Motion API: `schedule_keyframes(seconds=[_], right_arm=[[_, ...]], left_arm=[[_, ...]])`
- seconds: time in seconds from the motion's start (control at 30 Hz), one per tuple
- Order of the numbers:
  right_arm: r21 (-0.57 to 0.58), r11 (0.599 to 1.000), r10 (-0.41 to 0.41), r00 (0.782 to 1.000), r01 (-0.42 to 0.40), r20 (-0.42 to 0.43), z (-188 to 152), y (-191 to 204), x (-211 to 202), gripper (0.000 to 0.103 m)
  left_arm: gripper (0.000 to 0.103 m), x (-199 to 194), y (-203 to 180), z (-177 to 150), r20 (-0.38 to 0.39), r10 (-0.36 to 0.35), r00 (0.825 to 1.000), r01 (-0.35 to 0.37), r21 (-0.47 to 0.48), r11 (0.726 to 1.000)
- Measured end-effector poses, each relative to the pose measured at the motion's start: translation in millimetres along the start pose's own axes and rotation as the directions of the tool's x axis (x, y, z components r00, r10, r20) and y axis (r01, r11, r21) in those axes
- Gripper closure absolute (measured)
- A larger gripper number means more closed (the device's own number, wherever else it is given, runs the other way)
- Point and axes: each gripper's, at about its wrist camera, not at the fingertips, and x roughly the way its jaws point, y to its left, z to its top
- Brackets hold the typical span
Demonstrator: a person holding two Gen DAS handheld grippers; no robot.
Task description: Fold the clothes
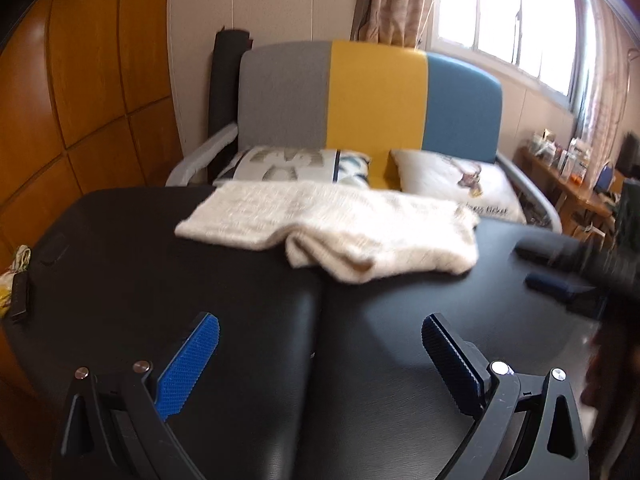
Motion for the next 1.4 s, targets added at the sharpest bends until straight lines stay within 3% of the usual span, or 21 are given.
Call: schedule_keyframes(seconds=[0.03,0.17,0.37,0.53,0.7,0.83,0.87,0.93,0.97,1.03,1.17,1.23,1.3,1.4], right_arm=[[0.038,0.999,-0.009,1.0,0.008,0.006,8.2,-9.0,4.9,0.021],[0.145,0.988,-0.049,0.999,0.046,0.013,44.3,-41.7,33.6,0.021],[0.222,0.965,-0.141,0.99,0.141,-0.018,85.0,-79.9,75.9,0.021],[0.271,0.947,-0.167,0.985,0.174,-0.05,94.4,-95.0,100.0,0.028],[0.278,0.951,-0.119,0.99,0.135,-0.074,95.4,-98.5,117.3,0.028],[0.242,0.959,-0.13,0.988,0.146,-0.082,96.5,-90.6,126.0,0.028],[0.214,0.965,-0.138,0.986,0.155,-0.093,96.6,-87.2,130.5,0.032],[0.074,0.967,-0.235,0.963,0.245,-0.13,95.5,-72.3,139.9,0.06],[-0.002,0.958,-0.285,0.948,0.287,-0.142,92.7,-65.9,144.2,0.098],[-0.13,0.934,-0.351,0.925,0.334,-0.145,84.9,-55.2,151.7,0.098],[-0.417,0.807,-0.5,0.86,0.419,-0.104,62.6,-29.3,154.5,0.098],[-0.482,0.767,-0.527,0.844,0.424,-0.096,49.8,-27.2,147.7,0.098],[-0.532,0.732,-0.549,0.831,0.426,-0.089,37.5,-27.7,138.2,0.099],[-0.54,0.731,-0.55,0.829,0.417,-0.105,28.2,-35.2,122.4,0.099]], left_arm=[[0.0,7.8,6.6,-0.4,-0.025,-0.036,0.999,0.036,-0.019,0.999],[0.0,31.8,24.3,4.0,-0.04,-0.032,0.999,0.031,-0.013,0.999],[0.0,51.6,47.3,22.7,0.0,0.022,1.0,-0.022,0.03,0.999],[0.0,77.6,59.6,51.0,0.027,0.035,0.999,-0.036,0.063,0.997],[0.0,112.4,71.8,83.7,-0.011,-0.034,0.999,0.034,-0.015,0.999],[0.0,133.5,69.1,101.2,-0.028,-0.03,0.999,0.029,-0.029,0.999],[0.0,136.4,68.1,101.2,-0.031,-0.03,0.999,0.03,-0.026,0.999],[0.0,142.2,66.4,101.0,-0.035,-0.032,0.999,0.031,-0.021,0.999],[0.0,145.6,64.3,101.8,-0.033,-0.02,0.999,0.02,-0.006,1.0],[0.0,153.5,59.0,105.7,-0.013,0.023,1.0,-0.022,0.039,0.999],[0.0,181.3,48.4,117.6,-0.029,0.07,0.997,-0.067,0.109,0.992],[0.0,193.1,44.1,120.1,-0.066,0.057,0.996,-0.049,0.117,0.992],[0.0,186.9,35.6,115.7,-0.053,0.052,0.997,-0.045,0.133,0.99],[0.0,173.4,20.7,104.7,-0.02,0.047,0.999,-0.042,0.192,0.98]])
